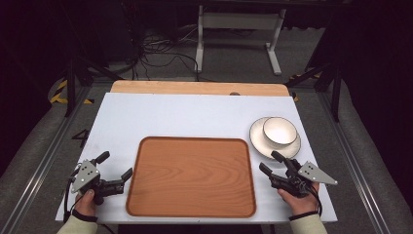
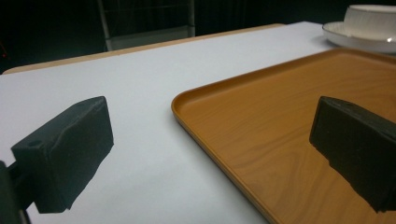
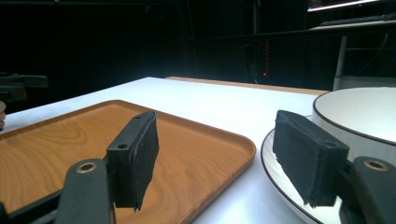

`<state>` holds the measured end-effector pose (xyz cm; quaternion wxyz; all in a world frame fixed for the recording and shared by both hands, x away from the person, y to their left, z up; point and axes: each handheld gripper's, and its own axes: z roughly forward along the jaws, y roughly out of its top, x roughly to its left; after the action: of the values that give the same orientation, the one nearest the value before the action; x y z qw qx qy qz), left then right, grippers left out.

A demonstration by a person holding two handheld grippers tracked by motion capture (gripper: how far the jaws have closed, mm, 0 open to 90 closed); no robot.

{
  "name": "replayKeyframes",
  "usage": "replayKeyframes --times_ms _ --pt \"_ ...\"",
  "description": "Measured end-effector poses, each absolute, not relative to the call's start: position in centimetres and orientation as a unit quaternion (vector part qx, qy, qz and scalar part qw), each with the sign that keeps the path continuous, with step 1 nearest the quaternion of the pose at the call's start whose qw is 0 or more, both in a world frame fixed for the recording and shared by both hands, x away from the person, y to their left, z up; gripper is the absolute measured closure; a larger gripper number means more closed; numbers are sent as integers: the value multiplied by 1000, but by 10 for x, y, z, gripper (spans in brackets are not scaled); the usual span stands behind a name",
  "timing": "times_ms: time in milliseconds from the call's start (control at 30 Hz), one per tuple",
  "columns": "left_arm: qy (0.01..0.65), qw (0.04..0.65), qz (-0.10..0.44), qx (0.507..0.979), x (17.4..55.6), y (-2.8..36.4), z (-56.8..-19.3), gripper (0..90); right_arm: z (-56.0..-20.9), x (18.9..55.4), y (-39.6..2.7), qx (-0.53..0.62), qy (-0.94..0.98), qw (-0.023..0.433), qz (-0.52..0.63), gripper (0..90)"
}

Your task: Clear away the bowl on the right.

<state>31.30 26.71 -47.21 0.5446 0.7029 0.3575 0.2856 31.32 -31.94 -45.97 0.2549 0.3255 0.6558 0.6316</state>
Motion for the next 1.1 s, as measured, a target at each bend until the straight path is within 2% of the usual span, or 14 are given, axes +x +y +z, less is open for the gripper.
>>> replayKeyframes --times_ms 233,400,633,1100 --pt "356 547 281 704 314 269 -472 3 -460 314 -320 322 656 252 635 342" --pt "357 550 281 701 313 269 -472 3 -457 314 -320 319 661 267 624 383" --pt "358 548 280 702 314 269 -472 3 -450 312 -315 316 674 261 615 445" --pt "363 546 274 704 316 269 -472 3 -423 320 -311 320 690 261 594 417"
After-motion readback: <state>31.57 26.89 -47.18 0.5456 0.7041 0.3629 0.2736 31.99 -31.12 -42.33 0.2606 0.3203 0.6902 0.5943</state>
